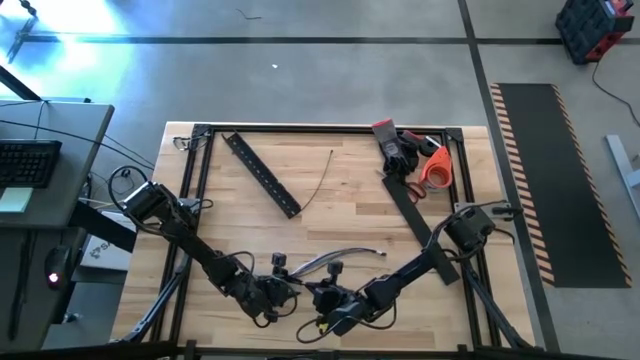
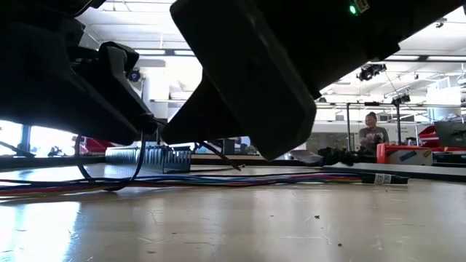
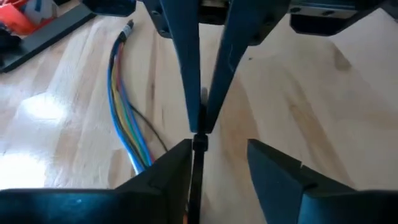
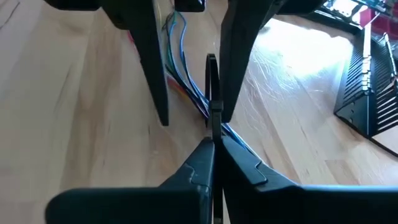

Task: Ziptie cables
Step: Wrap the cable wires with the black zip tie

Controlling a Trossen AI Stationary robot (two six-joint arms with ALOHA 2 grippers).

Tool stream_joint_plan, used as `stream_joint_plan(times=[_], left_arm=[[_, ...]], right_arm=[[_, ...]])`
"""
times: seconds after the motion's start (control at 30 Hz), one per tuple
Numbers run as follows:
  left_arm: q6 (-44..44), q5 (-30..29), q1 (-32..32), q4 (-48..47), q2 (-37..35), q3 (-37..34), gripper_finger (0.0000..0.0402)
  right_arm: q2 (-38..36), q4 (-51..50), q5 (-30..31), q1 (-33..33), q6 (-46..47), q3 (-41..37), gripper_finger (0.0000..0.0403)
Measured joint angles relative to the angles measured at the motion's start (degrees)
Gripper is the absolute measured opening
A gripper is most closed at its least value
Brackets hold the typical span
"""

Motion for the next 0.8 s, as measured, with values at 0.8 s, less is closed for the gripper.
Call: stream_joint_plan(times=[0.8], left_arm=[[1.3,-4.7,-0.3,-1.2,0.0,0.0,0.0005]], right_arm=[[-2.8,-9.9,-3.9,1.2,11.0,0.1,0.0000]])
